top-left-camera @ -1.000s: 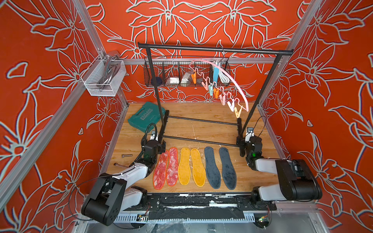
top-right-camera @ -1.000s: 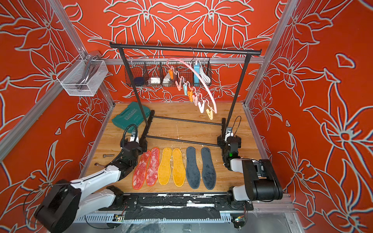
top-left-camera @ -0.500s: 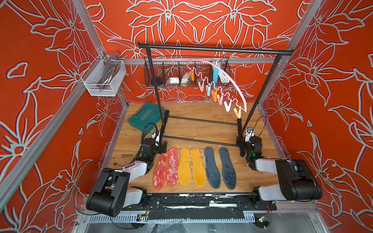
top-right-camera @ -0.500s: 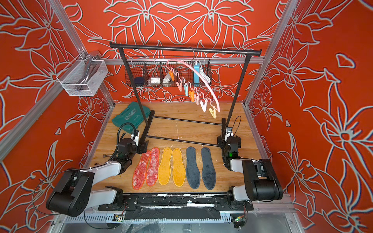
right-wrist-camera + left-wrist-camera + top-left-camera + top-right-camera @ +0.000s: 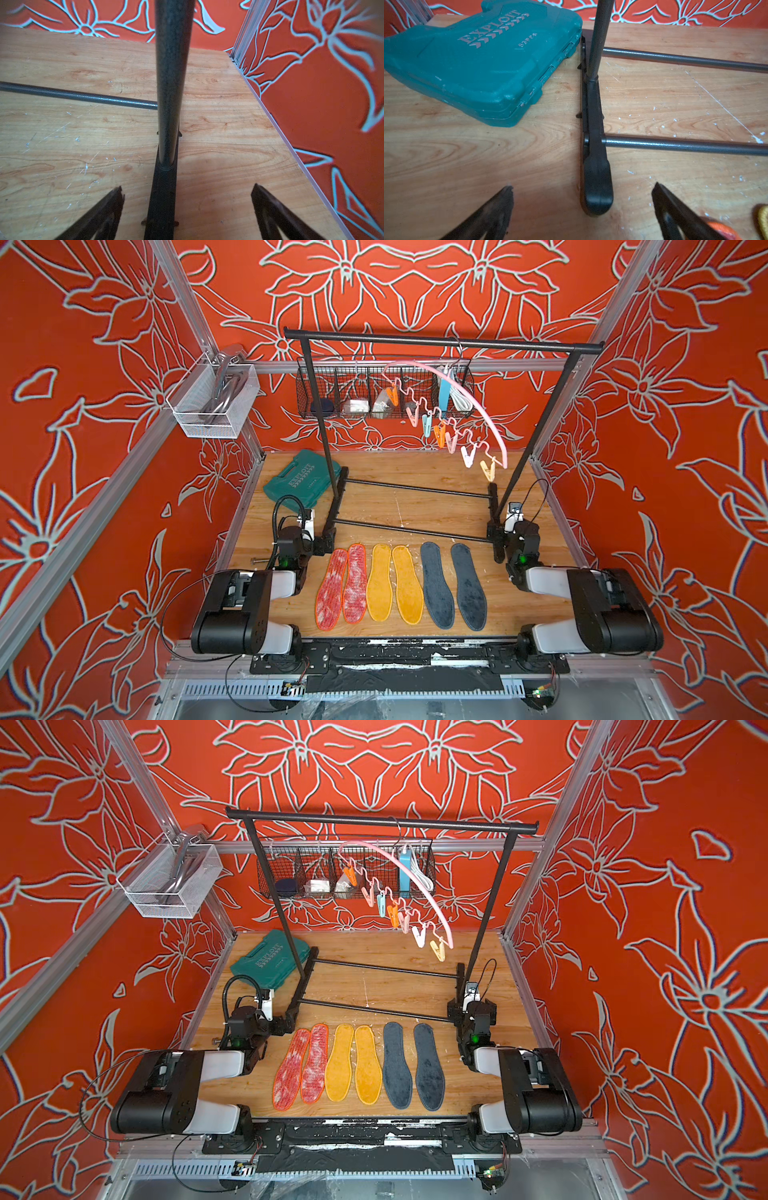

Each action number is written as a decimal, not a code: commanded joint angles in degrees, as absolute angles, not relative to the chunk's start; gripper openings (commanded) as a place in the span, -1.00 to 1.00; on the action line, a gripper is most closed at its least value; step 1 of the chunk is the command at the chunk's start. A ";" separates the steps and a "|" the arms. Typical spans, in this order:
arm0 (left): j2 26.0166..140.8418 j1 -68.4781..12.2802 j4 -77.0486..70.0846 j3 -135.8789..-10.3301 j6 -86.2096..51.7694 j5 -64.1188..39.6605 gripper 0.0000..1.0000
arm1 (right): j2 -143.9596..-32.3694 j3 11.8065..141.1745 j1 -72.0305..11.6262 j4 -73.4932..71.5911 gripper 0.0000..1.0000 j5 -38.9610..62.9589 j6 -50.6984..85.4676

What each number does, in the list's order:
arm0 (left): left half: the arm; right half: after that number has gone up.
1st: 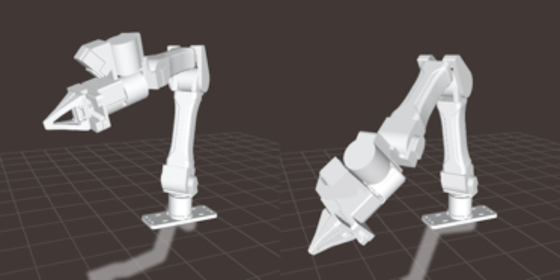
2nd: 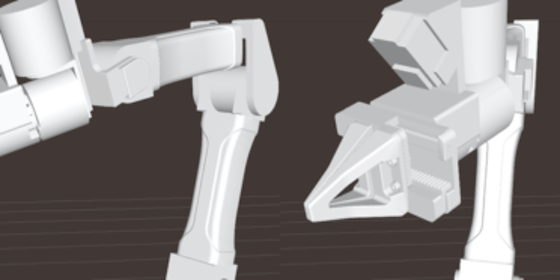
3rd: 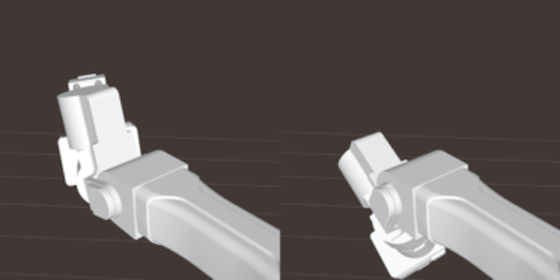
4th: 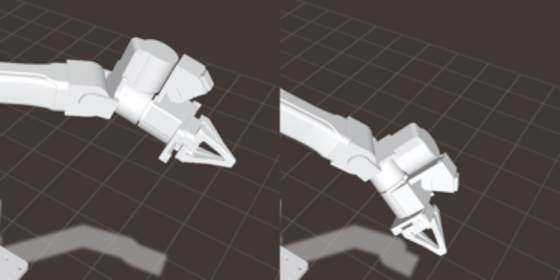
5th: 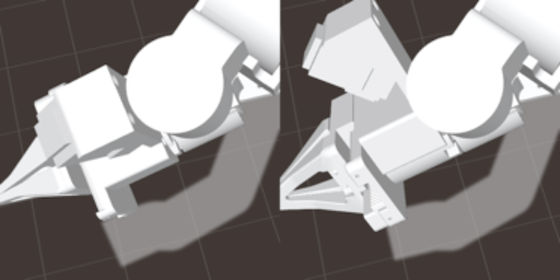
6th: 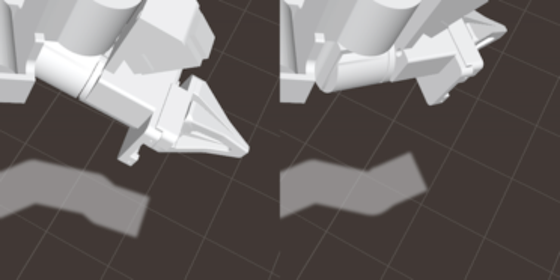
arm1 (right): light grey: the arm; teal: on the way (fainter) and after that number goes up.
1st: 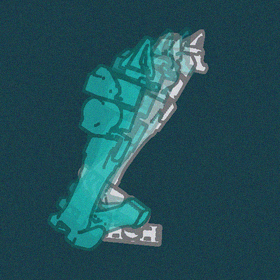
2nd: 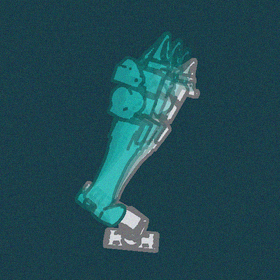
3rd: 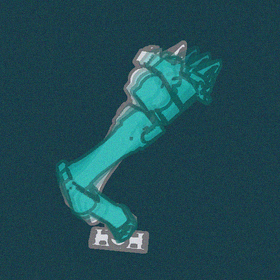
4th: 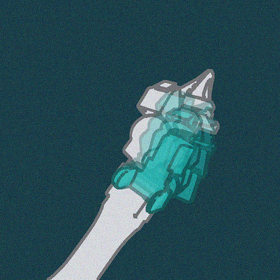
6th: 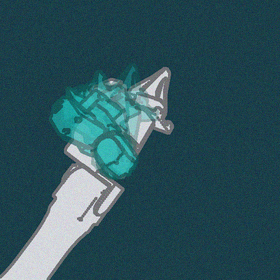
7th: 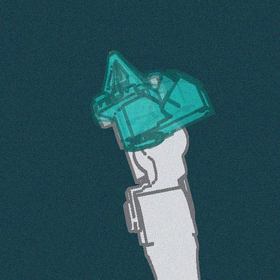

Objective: Take the shoe insoles off the hanger
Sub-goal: Reset both arms

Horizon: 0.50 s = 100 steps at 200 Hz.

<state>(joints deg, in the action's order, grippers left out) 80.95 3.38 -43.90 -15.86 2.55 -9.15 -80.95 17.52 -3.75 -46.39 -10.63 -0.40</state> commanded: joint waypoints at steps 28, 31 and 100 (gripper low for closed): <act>80.34 3.08 -43.67 -17.74 0.53 -5.19 0.97 | -81.01 18.36 -3.70 -46.14 0.99 -11.78 0.26; 80.55 3.08 -44.10 -17.69 0.48 -5.19 0.97 | -81.03 18.37 -3.69 -46.14 0.99 -11.78 0.20; 80.52 3.06 -44.08 -17.75 0.53 -5.18 0.97 | -81.02 18.27 -3.64 -46.14 0.99 -11.78 0.26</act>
<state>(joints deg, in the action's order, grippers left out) 80.95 3.31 -43.77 -16.60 0.82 -5.63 -80.95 17.52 -3.75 -46.28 -10.63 -0.40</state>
